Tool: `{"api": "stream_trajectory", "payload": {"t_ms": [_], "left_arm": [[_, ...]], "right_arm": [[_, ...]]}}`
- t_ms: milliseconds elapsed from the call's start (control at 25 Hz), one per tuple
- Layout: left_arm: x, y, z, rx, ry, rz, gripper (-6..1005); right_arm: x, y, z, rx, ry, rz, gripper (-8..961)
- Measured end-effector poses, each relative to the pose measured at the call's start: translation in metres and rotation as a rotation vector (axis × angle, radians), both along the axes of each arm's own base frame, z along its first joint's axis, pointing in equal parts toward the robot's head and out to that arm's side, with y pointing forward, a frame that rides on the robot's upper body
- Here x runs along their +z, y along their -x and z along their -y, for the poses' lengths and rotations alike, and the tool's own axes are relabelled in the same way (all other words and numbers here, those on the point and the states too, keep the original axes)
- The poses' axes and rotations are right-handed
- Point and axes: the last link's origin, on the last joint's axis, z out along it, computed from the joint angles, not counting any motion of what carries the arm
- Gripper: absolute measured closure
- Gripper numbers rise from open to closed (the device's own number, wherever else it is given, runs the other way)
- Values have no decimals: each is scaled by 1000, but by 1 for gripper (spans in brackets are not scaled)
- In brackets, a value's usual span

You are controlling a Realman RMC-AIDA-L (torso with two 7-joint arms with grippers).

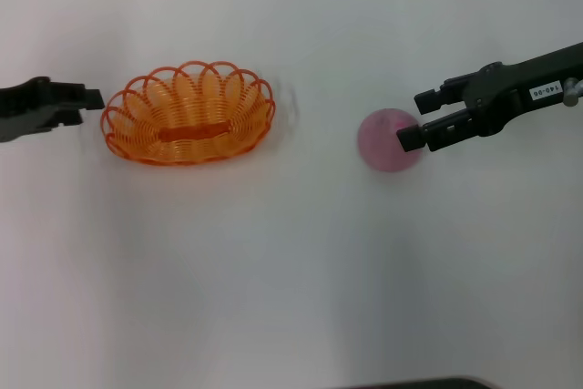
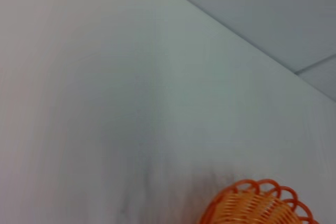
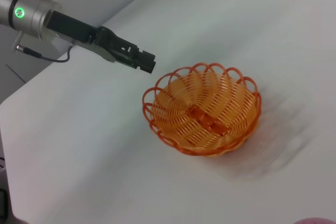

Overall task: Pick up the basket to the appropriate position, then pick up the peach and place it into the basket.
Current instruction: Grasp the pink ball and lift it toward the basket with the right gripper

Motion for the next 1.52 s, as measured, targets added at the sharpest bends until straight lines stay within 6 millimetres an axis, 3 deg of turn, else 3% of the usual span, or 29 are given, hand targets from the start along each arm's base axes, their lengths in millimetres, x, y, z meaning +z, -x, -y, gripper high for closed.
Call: {"api": "stream_trajectory", "payload": {"t_ms": [200,360,560,720,920,1080,1240,1440,1520], "left_arm": [[16,4,2,-128,-13,-81,481],[23,-2,14,-386,-12,-113,288],[28,-16,45,-714,4,-32,278],[22,-16,67,-855,-4,3,271],[17,-5,81,-843,-25,-4,265],[16,2,89,-811,-50,-2,262],[17,8,92,-777,-73,-2,259],[12,11,94,-759,-72,8,112],[10,11,93,-754,-72,13,109]], "right_arm": [[1,-1,-1,-1,-5,2,85],[3,-1,-5,-5,-30,6,90],[10,-3,-12,-23,-92,-4,95],[17,0,-20,-51,-132,-30,100],[22,19,-29,-28,-94,33,106],[19,32,-35,-4,-24,199,111],[7,39,-39,4,41,363,115],[-15,45,-44,18,57,481,121],[-26,47,-44,27,67,523,123]]}}
